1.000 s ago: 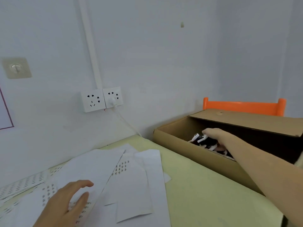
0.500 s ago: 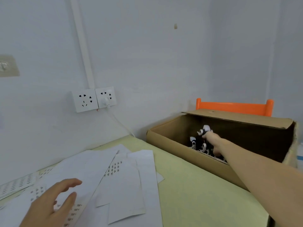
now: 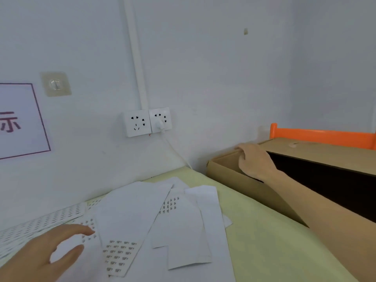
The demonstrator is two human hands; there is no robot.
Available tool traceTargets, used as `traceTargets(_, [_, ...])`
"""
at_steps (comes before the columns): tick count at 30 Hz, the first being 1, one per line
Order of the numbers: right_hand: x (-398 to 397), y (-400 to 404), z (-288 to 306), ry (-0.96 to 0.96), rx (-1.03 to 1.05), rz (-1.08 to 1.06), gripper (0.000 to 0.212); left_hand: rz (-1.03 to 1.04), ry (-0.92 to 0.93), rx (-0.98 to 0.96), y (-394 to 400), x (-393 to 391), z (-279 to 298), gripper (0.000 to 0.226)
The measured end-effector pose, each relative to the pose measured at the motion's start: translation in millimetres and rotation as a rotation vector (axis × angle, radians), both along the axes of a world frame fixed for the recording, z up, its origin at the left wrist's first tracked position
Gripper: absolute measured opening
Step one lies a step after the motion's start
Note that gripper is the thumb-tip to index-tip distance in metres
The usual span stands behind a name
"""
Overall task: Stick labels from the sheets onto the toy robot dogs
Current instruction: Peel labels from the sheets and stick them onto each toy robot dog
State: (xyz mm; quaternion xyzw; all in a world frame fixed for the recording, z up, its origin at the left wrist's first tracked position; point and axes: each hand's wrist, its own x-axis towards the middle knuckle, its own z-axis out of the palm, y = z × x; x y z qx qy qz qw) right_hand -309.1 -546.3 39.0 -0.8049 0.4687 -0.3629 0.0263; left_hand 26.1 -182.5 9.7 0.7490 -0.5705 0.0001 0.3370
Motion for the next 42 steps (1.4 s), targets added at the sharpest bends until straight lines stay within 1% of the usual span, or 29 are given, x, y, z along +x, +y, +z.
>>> traceTargets(1, [14,11,4,-0.048,-0.051,0.069,0.042,0.016,-0.028,-0.024,8,2,2,0.036])
traceTargets(2, [30,24,8,-0.103,-0.1,0.139,0.041,0.06,-0.051,-0.037,16,4,6,0.031])
traceTargets(3, [47,40,11,-0.153,-0.144,0.207,0.041,0.088,-0.083,-0.058,23,10,5,0.032])
traceTargets(4, [65,57,13,-0.189,-0.179,0.277,0.042,0.091,-0.092,-0.035,31,15,5,0.029])
traceTargets(5, [85,76,15,-0.211,-0.188,0.35,0.042,0.104,-0.078,-0.005,34,23,2,0.018])
traceTargets(6, [104,96,15,-0.212,-0.173,0.43,0.042,0.111,-0.081,0.045,37,29,-3,0.018])
traceTargets(7, [122,117,14,-0.185,-0.132,0.522,0.041,0.12,-0.098,0.108,40,33,-9,0.022])
traceTargets(9, [157,159,7,-0.065,-0.036,0.732,0.036,0.16,-0.086,0.211,43,37,-17,0.022])
traceTargets(10, [174,180,1,0.016,0.004,0.824,0.035,0.168,-0.057,0.242,44,36,-19,0.02])
traceTargets(12, [206,216,-13,0.175,0.033,0.934,0.036,0.166,0.018,0.247,45,37,-24,0.017])
traceTargets(14, [232,245,-28,0.282,0.011,0.947,0.038,0.161,0.063,0.227,47,42,-25,0.015])
traceTargets(15, [244,257,-35,0.306,-0.014,0.927,0.038,0.16,0.086,0.207,49,45,-23,0.014])
traceTargets(18, [265,277,-55,0.286,-0.089,0.822,0.036,0.191,0.107,0.078,55,58,-13,0.015])
traceTargets(20, [270,282,-68,0.237,-0.09,0.808,0.035,0.265,0.132,-0.022,65,73,0,0.015])
traceTargets(23, [267,281,-81,0.203,-0.072,0.843,0.033,0.4,0.189,-0.185,85,100,20,0.016])
traceTargets(27, [265,281,-82,0.202,-0.08,0.823,0.028,0.621,0.291,-0.394,111,125,40,0.017])
traceTargets(28, [265,282,-81,0.212,-0.082,0.821,0.027,0.673,0.329,-0.421,118,131,43,0.017])
traceTargets(30, [265,282,-80,0.222,-0.079,0.818,0.026,0.78,0.372,-0.409,132,144,46,0.016])
traceTargets(32, [265,282,-79,0.223,-0.072,0.813,0.025,0.9,0.322,-0.308,146,154,48,0.024])
traceTargets(35, [265,282,-79,0.224,-0.076,0.81,0.025,1.189,0.106,-0.009,165,163,47,0.039])
traceTargets(36, [265,282,-79,0.222,-0.077,0.81,0.025,1.287,0.044,0.04,170,163,47,0.041])
traceTargets(37, [265,282,-80,0.221,-0.076,0.81,0.024,1.37,-0.013,0.021,175,164,46,0.042])
traceTargets(40, [265,282,-79,0.229,-0.072,0.807,0.022,1.515,-0.201,-0.238,190,164,44,0.051])
traceTargets(41, [265,282,-79,0.231,-0.072,0.807,0.022,1.544,-0.237,-0.313,196,165,44,0.055])
traceTargets(42, [266,282,-79,0.234,-0.074,0.807,0.022,1.571,-0.232,-0.365,203,166,45,0.058])
